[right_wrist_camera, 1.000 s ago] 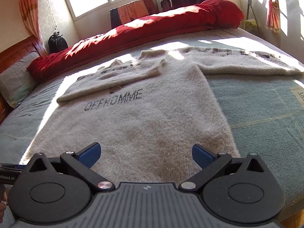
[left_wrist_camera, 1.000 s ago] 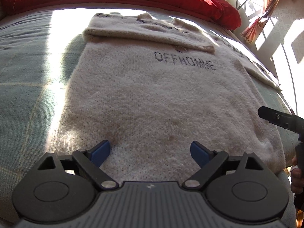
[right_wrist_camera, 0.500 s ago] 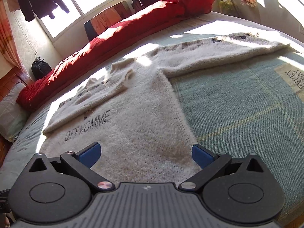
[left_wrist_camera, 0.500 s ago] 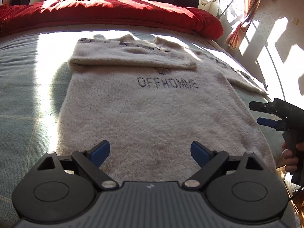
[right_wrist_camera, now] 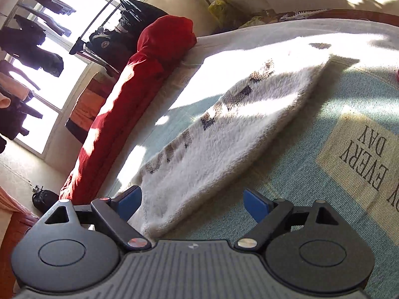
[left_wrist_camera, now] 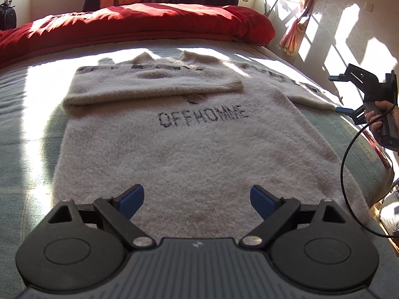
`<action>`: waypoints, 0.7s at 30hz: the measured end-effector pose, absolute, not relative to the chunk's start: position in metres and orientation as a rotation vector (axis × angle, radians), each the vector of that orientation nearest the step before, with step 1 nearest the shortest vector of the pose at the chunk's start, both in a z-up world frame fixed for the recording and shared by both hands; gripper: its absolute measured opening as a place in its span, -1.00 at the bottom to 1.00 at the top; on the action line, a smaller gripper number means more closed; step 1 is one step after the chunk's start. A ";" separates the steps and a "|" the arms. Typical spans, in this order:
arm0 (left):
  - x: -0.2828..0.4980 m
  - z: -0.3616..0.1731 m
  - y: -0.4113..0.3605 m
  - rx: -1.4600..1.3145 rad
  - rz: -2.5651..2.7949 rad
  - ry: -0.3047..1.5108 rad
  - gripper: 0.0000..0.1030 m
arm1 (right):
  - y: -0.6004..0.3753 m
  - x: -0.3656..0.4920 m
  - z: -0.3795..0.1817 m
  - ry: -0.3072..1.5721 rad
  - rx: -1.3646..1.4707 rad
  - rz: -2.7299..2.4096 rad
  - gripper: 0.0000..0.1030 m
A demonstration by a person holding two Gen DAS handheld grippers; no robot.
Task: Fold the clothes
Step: 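Reach the right gripper to the striped sleeve cuff and close on it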
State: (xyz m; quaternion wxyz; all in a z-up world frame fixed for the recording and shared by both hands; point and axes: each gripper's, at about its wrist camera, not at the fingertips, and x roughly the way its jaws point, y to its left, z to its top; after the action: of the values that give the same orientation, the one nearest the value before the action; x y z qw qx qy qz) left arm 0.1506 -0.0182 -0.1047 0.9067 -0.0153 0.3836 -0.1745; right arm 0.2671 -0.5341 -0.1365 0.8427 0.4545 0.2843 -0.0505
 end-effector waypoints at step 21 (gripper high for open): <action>0.164 -0.105 -0.061 0.062 -0.434 0.802 0.79 | -0.638 0.305 -0.205 0.483 1.272 -0.327 0.17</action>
State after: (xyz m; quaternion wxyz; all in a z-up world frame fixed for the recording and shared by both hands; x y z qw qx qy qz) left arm 0.1641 -0.0613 -0.1055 0.8974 0.0300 0.3873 -0.2093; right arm 0.3047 -0.6383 -0.2051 0.7650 0.5854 0.2225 -0.1503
